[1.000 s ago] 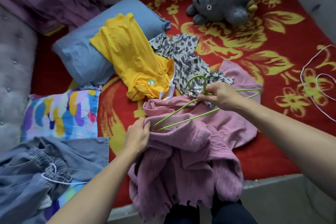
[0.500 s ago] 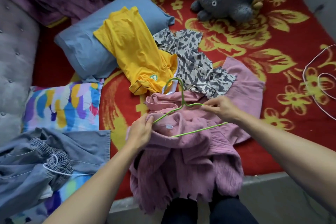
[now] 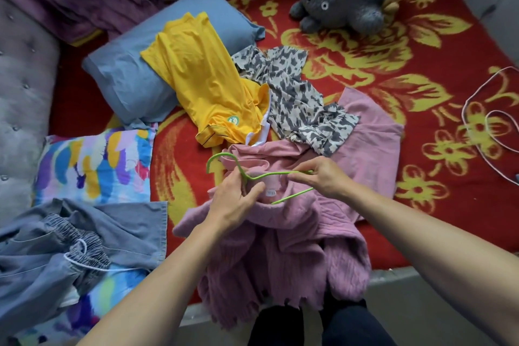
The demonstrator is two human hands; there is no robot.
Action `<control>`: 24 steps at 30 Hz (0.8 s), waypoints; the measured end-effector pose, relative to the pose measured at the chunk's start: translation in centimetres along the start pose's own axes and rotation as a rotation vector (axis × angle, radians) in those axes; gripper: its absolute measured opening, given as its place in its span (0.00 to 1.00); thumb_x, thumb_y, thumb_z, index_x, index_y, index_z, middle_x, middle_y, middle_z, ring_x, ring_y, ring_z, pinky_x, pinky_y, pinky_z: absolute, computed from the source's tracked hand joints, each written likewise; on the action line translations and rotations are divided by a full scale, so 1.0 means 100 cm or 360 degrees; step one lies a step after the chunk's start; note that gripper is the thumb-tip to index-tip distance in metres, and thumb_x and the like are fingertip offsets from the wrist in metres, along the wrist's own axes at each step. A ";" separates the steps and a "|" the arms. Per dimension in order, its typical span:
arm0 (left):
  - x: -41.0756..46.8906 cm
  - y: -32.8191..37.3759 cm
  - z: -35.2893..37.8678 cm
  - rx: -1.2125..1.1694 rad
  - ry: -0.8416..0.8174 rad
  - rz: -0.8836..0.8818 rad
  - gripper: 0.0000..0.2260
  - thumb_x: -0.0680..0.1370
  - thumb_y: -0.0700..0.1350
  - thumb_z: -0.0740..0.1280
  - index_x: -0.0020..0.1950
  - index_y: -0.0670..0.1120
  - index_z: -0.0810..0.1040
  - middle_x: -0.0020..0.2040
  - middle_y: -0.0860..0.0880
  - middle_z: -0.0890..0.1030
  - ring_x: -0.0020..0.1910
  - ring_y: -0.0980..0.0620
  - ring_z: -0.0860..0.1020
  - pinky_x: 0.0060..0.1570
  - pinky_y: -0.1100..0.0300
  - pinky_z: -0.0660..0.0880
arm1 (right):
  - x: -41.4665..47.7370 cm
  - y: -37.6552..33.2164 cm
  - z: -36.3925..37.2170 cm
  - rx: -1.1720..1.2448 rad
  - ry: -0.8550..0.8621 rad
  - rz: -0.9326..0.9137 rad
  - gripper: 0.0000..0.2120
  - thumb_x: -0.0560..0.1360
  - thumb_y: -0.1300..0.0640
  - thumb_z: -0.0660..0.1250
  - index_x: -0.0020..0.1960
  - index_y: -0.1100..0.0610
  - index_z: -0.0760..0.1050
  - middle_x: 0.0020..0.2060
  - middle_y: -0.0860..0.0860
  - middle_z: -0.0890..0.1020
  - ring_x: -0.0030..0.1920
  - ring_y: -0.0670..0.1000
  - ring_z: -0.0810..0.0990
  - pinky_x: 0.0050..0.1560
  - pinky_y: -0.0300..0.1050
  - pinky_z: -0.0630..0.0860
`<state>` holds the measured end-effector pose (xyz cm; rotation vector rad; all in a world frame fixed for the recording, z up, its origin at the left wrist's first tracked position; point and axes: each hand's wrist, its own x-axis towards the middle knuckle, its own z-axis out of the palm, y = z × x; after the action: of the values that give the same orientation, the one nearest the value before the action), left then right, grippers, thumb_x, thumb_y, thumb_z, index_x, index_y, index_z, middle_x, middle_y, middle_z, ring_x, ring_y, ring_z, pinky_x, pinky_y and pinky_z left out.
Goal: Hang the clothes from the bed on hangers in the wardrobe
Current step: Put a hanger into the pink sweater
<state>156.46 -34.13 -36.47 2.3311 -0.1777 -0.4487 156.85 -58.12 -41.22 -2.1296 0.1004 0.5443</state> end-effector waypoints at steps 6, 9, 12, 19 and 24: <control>-0.009 -0.016 -0.001 0.0176 0.0051 0.0122 0.08 0.77 0.52 0.61 0.42 0.50 0.71 0.36 0.52 0.75 0.40 0.49 0.74 0.41 0.57 0.66 | -0.004 -0.020 0.009 0.0378 -0.0268 0.0101 0.08 0.73 0.47 0.72 0.41 0.51 0.83 0.29 0.41 0.76 0.32 0.41 0.70 0.33 0.36 0.66; -0.018 -0.014 -0.002 0.0175 0.0004 0.0130 0.12 0.76 0.55 0.58 0.43 0.47 0.72 0.36 0.52 0.76 0.40 0.49 0.75 0.42 0.51 0.71 | 0.023 -0.014 0.009 0.0016 -0.0252 0.0285 0.26 0.68 0.50 0.76 0.64 0.56 0.76 0.51 0.49 0.82 0.49 0.46 0.79 0.50 0.40 0.76; -0.029 0.000 -0.006 0.0117 -0.0084 0.0229 0.12 0.77 0.54 0.58 0.40 0.47 0.70 0.33 0.52 0.73 0.36 0.52 0.72 0.40 0.49 0.71 | 0.045 -0.018 0.024 -0.0330 -0.0594 0.0410 0.36 0.64 0.48 0.78 0.68 0.57 0.72 0.58 0.53 0.80 0.56 0.53 0.80 0.57 0.46 0.77; -0.032 -0.010 -0.037 0.0130 -0.0111 0.0191 0.10 0.77 0.51 0.59 0.46 0.47 0.75 0.34 0.53 0.74 0.36 0.55 0.72 0.41 0.56 0.70 | 0.038 -0.003 0.026 -0.1010 -0.0570 0.0352 0.08 0.68 0.54 0.65 0.45 0.54 0.78 0.45 0.52 0.82 0.46 0.54 0.80 0.41 0.42 0.71; -0.016 -0.026 -0.050 0.0035 -0.0002 -0.0009 0.12 0.75 0.52 0.59 0.50 0.49 0.79 0.34 0.55 0.76 0.36 0.57 0.73 0.40 0.59 0.69 | 0.031 0.010 -0.033 -0.0184 -0.0210 0.0508 0.07 0.74 0.62 0.63 0.39 0.57 0.78 0.32 0.54 0.77 0.32 0.52 0.74 0.29 0.42 0.70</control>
<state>156.77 -28.60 -34.55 2.3537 -0.1776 -0.4533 160.47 -60.94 -41.64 -2.1961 0.3462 0.8948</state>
